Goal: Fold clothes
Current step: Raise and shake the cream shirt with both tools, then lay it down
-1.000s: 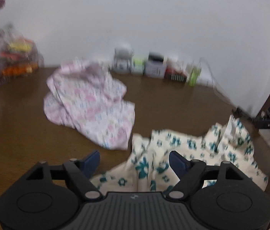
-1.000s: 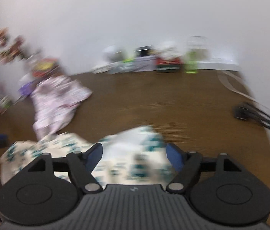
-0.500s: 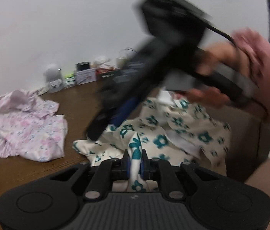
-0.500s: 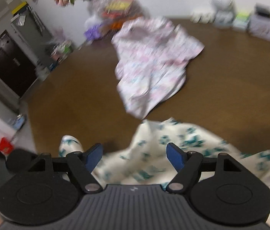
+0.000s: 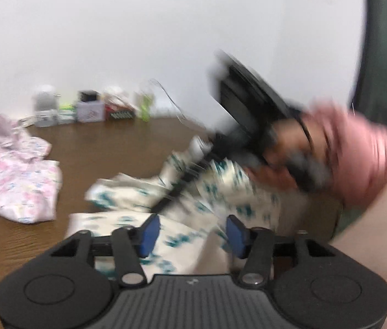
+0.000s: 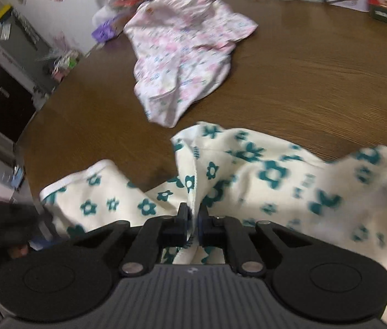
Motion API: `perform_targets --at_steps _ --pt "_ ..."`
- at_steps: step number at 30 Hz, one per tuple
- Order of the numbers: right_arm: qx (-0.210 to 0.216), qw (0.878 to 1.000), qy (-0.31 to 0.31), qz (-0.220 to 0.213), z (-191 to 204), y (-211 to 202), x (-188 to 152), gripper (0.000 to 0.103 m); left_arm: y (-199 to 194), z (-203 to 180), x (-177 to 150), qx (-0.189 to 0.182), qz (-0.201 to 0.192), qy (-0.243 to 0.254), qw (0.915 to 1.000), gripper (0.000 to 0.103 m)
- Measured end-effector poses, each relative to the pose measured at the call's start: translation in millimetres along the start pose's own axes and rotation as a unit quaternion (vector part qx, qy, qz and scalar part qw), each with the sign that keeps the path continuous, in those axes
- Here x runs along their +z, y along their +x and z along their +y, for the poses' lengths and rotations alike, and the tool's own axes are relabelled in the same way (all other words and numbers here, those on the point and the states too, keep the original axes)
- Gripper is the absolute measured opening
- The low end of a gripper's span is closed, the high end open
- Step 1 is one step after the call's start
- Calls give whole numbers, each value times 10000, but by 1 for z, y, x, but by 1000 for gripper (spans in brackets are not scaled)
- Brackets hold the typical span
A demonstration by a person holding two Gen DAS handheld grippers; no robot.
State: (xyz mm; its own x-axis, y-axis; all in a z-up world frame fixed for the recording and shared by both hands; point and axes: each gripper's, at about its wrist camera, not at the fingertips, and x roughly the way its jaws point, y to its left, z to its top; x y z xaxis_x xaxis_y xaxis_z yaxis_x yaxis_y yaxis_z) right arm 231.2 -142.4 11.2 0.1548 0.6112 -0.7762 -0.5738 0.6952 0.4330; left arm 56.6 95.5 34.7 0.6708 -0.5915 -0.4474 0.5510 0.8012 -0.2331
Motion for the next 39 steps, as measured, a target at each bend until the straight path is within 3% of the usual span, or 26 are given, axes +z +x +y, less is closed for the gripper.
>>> perform_targets --at_steps 2,4,11,13,15,18,25,29,32,36,39 --pt "33 9998 136 -157 -12 -14 -8 6 -8 15 7 157 -165 -340 9992 61" --pt "100 9992 208 -327 -18 -26 -14 6 -5 27 12 329 -92 -551 9979 62" --pt "202 9972 95 -716 -18 -47 -30 6 48 50 3 444 1050 -1314 9847 61" --pt "169 9970 87 -755 -19 -47 -34 6 54 57 -3 422 1201 -1510 9803 44" --pt "153 9966 120 -797 -20 -45 -37 6 56 61 -8 365 1240 -1592 9787 15" --pt "126 9961 175 -854 -21 -44 -42 6 51 61 -8 289 1158 -1485 9817 4" --pt "170 9933 291 -1110 -25 -47 -33 6 54 62 17 642 1003 -1155 9861 3" --pt "31 9866 249 -1612 -22 -72 20 6 68 73 64 1052 619 -900 9884 2" --pt "-120 9777 193 -2088 -16 -100 70 5 71 80 126 1528 -30 -683 9859 2" --pt "-322 9618 118 -2714 -8 -137 137 4 49 66 223 1960 -1115 -291 9738 2" --pt "-408 9377 -334 -3434 19 -190 162 4 17 39 281 2124 -1932 127 9578 2"
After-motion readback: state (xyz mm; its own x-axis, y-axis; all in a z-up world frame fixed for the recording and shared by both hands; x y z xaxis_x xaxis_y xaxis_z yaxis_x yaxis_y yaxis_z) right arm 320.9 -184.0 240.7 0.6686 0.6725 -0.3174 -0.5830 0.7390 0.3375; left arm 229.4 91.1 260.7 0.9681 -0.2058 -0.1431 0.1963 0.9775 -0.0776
